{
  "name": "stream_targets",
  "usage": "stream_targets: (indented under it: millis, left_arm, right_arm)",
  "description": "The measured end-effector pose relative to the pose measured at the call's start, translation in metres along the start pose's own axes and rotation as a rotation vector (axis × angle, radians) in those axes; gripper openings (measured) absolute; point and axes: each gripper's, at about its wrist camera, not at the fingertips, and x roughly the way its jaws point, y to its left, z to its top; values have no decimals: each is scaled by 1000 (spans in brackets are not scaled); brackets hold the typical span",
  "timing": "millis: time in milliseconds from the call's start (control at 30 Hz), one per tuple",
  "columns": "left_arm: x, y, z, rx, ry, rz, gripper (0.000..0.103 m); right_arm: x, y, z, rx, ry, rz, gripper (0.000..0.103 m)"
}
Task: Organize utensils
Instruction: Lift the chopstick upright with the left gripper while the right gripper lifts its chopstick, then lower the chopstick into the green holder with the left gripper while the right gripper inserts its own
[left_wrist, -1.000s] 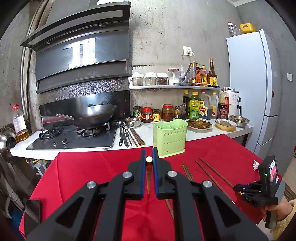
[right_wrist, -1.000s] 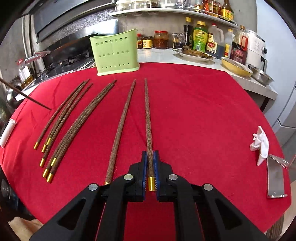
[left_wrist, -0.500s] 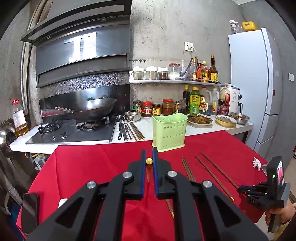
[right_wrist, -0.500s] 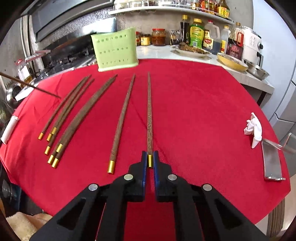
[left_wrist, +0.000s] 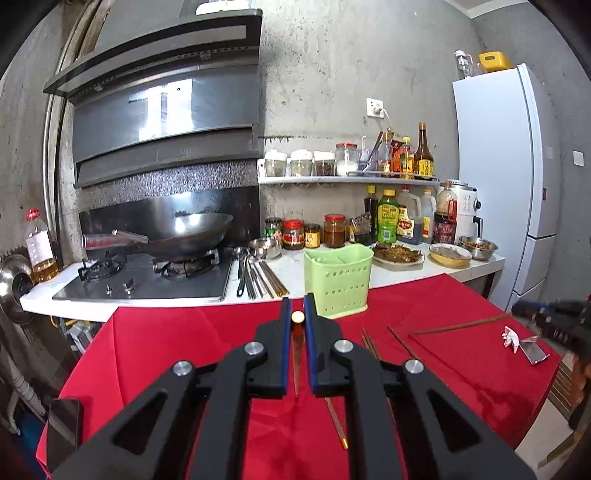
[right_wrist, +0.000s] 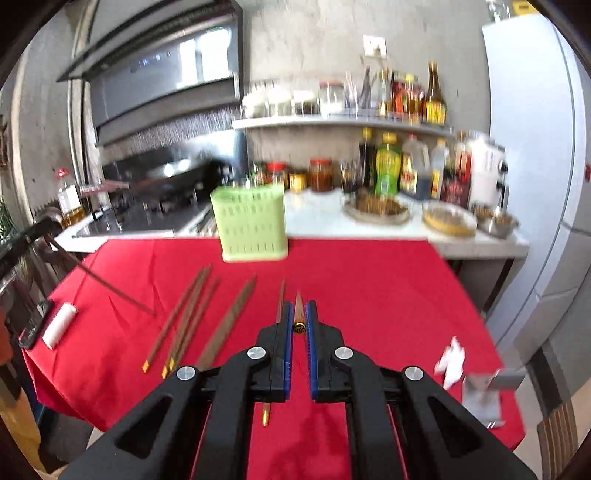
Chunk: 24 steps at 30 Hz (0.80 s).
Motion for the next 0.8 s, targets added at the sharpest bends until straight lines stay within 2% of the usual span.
stream_targets:
  millis: [167, 433, 667, 800]
  left_arm:
    - [3, 1, 8, 1, -26, 3, 7]
    - [15, 15, 14, -27, -38, 25, 7]
    - [24, 12, 16, -12, -37, 55, 7]
    - [35, 13, 10, -22, 21, 40, 7]
  right_arm:
    - [-10, 0, 35, -18, -66, -20, 7]
    - [6, 0, 78, -35, -54, -13, 7]
    - [23, 0, 83, -54, -66, -35, 8]
    - [38, 2, 72, -67, -34, -25, 8]
